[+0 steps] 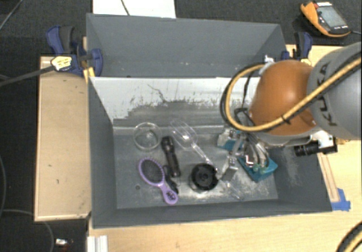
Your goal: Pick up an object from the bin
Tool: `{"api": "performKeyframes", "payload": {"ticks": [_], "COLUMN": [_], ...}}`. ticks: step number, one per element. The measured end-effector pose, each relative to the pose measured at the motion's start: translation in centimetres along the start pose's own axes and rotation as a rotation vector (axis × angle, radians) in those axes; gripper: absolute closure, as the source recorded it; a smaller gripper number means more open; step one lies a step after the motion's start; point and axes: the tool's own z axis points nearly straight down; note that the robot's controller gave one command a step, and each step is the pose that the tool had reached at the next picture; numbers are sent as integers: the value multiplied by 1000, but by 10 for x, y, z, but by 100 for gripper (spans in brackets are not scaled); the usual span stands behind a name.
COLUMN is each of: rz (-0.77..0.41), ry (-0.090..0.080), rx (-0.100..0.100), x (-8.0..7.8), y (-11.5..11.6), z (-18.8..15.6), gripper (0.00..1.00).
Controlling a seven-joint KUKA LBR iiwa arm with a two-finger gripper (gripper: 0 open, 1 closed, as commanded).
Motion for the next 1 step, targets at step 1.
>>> {"api": "performKeyframes", "payload": {"ticks": [1], "rz": [12], "ry": [-2], "rx": [2], "x": [-7], "y": [0], "z": [32], "gripper": [0]}}
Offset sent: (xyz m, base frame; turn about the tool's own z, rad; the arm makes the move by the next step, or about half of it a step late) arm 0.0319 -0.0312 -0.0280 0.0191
